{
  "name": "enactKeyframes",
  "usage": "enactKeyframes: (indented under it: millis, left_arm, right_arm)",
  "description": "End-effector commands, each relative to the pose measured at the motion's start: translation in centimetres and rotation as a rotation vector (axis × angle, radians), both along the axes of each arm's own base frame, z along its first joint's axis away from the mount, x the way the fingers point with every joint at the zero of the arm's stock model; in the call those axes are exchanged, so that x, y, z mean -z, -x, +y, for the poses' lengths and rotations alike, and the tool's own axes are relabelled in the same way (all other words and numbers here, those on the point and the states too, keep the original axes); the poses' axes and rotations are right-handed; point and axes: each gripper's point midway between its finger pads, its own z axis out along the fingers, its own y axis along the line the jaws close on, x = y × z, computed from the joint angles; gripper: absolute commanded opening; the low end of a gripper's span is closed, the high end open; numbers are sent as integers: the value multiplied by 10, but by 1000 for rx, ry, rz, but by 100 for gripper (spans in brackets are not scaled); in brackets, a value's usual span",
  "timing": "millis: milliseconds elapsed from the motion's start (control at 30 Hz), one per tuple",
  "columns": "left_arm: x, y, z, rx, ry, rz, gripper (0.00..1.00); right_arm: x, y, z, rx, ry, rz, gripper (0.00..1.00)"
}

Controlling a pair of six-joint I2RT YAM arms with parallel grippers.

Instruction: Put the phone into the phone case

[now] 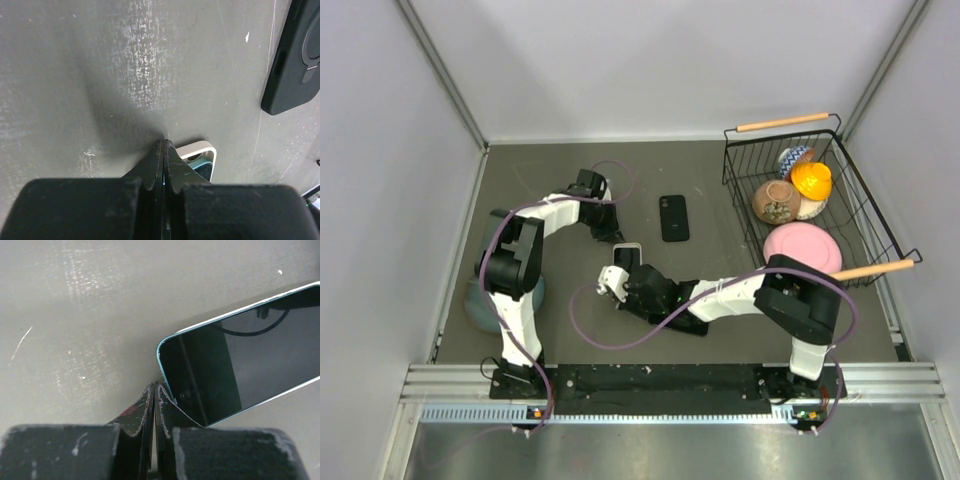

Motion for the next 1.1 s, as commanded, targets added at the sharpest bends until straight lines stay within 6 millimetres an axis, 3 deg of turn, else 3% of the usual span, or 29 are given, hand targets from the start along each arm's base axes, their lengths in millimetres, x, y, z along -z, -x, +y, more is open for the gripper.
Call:
enactKeyframes:
  millis: [0,233,433,600,667,767,833,933,1033,1067]
  left_arm:
    - [26,42,18,65,-143,108,0]
    - [37,49,10,88,-111,140,0]
    - [43,60,10,100,-108,149,0]
    - [47,65,11,91,-122,143,0]
    - [42,59,12,79,-129,124,0]
    - [21,42,7,77,-111,67,0]
    - [2,27,6,65,-97,30,7]
    - [-28,7,9,39,-94,-38,20]
    - [-57,-5,12,6,-58,-102,25]
    - [-62,-7,16,-7,-61,-118,26]
  right_arm:
    - [-12,-19,9,30,13,-105,0]
    - [-17,-41,9,38,9,-130,0]
    - [-9,-51,-3,63,26,-129,0]
    - [-8,-49,-5,50,1,-115,0]
    - [-12,-42,1,14,-18,-89,0]
    - [-24,-16,11,-84,-70,5,6]
    - [-33,0,13,-121,-114,71,14]
    - [-38,8,5,-73,-143,128,23]
    - [-40,21,-2,-63,-141,205,29]
    - [-50,23,-2,-57,-167,210,29]
